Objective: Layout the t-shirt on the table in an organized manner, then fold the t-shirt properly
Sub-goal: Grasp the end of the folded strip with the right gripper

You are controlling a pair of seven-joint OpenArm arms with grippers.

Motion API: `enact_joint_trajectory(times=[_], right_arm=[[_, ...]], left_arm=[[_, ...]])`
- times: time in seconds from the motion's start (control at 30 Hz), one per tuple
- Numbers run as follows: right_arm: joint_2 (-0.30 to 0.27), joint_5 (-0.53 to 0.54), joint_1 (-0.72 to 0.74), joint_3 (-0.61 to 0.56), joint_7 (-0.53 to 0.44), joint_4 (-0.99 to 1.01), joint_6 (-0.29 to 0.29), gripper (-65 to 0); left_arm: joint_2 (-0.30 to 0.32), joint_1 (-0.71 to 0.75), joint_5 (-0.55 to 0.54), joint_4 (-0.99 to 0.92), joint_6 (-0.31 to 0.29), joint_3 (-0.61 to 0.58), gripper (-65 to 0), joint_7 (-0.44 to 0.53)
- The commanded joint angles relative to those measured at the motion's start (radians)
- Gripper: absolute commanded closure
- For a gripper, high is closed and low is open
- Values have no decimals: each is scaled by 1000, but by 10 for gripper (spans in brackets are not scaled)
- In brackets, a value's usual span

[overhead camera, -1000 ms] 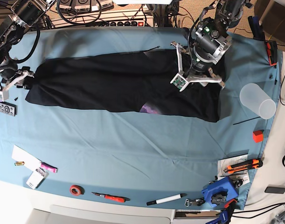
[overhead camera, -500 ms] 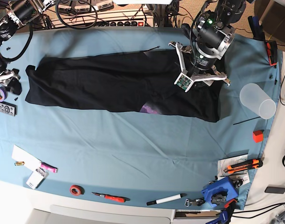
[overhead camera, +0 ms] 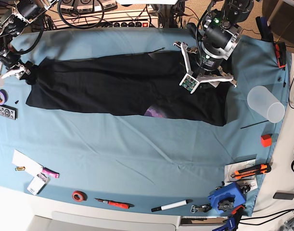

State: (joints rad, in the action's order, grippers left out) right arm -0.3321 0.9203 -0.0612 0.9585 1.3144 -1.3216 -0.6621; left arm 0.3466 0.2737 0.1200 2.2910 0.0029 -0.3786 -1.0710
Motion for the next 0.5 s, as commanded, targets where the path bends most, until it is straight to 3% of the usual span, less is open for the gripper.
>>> enact_joint_trajectory(times=[0.0, 0.1, 0.37, 0.47], right_arm=[[-26, 69, 9, 3, 9, 3, -21, -310], [-25, 146, 9, 3, 60, 39, -36, -310], [31, 156, 9, -3, 69, 42, -36, -310], [41, 144, 9, -63, 58, 42, -36, -309]], left_arm=[[3, -2, 7, 18, 1, 2, -262, 23], [2, -3, 7, 18, 1, 2, -262, 25], [2, -2, 7, 18, 1, 2, -262, 35], [2, -3, 7, 18, 1, 2, -262, 50]])
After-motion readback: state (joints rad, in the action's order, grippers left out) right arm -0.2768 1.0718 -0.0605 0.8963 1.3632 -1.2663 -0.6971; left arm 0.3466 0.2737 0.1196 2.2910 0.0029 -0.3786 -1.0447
